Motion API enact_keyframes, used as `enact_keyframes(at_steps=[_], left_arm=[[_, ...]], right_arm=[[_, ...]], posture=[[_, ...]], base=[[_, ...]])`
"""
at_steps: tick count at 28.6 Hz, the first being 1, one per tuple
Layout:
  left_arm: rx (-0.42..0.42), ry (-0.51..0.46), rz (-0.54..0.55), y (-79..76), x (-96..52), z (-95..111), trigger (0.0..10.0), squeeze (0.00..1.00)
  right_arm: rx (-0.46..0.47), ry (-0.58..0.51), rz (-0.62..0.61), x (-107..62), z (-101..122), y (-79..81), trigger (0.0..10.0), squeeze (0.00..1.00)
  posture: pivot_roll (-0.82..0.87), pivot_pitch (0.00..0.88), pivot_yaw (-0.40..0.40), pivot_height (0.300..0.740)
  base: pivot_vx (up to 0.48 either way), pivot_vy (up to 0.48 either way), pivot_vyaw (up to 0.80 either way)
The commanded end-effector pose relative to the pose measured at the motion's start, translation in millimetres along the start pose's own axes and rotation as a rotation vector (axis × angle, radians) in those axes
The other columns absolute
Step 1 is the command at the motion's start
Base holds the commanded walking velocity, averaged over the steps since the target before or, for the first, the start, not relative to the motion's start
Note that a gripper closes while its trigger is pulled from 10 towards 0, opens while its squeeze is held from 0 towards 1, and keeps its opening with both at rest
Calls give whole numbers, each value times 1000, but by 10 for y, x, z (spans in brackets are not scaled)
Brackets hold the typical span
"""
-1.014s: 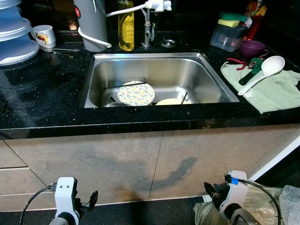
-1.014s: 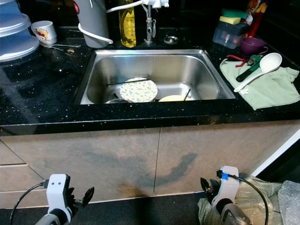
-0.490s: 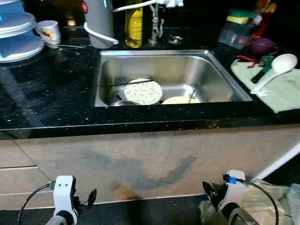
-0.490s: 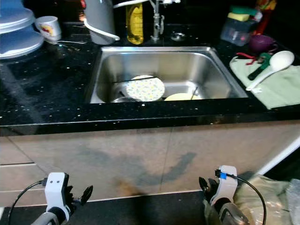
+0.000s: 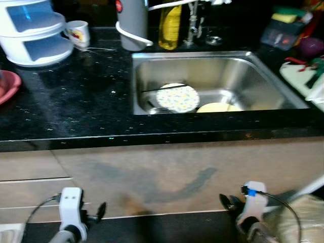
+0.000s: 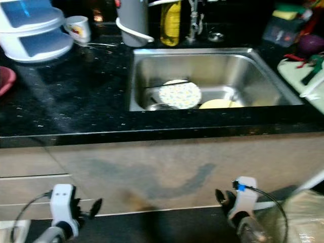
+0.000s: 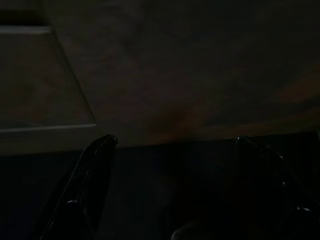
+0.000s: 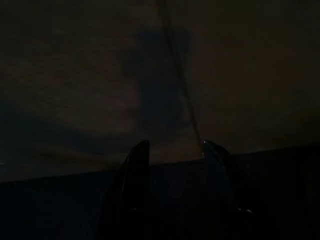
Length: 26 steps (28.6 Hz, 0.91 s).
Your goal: Kitchen organization
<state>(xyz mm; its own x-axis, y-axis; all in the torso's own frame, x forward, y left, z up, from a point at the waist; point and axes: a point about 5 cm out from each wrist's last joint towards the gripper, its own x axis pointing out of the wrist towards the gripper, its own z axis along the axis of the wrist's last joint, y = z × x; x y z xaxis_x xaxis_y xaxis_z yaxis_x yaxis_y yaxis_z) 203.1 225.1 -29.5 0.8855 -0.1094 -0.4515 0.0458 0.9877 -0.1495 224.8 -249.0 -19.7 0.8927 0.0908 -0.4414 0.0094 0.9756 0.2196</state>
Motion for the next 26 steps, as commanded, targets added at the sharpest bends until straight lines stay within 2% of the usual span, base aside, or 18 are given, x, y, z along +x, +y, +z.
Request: enact_keyframes(at_steps=[1,15,24,26], left_arm=[[14,32,2,29,-32,-70,10000,0],[14,42,1,37,-40,-111,10000,0],[28,41,-6,34,-40,-120,10000,0],[36,43,-9,32,-40,-122,10000,0]], right_arm=[[2,14,-6,-16,-33,-11,10000,0],[2,19,-6,-27,-54,-16,10000,0],[2,18,-7,-29,-52,-20,10000,0],[2,17,-7,-29,-50,-19,10000,0]], posture=[[28,68,-41,740],[29,54,-42,740],[28,60,-42,740],[27,65,-40,740]], base=[[0,0,0],[0,278,0],[0,0,0],[0,-480,0]])
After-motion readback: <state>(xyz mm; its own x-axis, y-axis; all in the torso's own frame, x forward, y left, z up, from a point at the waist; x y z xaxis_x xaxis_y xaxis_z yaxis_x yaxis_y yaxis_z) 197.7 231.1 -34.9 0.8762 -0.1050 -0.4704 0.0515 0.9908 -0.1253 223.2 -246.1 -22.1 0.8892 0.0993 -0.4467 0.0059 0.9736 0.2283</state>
